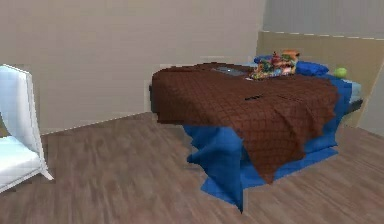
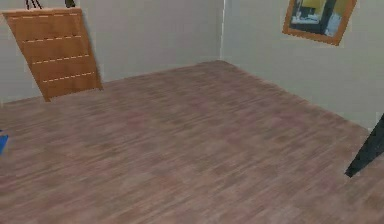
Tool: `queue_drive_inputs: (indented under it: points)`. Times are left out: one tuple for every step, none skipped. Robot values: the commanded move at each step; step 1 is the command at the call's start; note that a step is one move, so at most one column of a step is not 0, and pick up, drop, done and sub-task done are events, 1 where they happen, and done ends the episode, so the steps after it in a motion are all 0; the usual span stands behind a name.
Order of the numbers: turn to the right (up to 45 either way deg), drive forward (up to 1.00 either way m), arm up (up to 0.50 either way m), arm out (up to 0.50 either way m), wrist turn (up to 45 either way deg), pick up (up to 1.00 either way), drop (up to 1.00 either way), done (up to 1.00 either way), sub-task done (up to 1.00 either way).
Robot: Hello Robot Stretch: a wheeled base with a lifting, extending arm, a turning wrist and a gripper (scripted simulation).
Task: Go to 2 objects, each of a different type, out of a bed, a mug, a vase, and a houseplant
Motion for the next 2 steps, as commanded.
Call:
queue_drive_inputs:
  points:
    - [6.0, 0.0, 0.0, 0.0, 0.0, 0.0, 0.0, 0.0, 0.0]
    - [0.0, 0.55, 0.0, 0.0, 0.0, 0.0, 0.0, 0.0, 0.0]
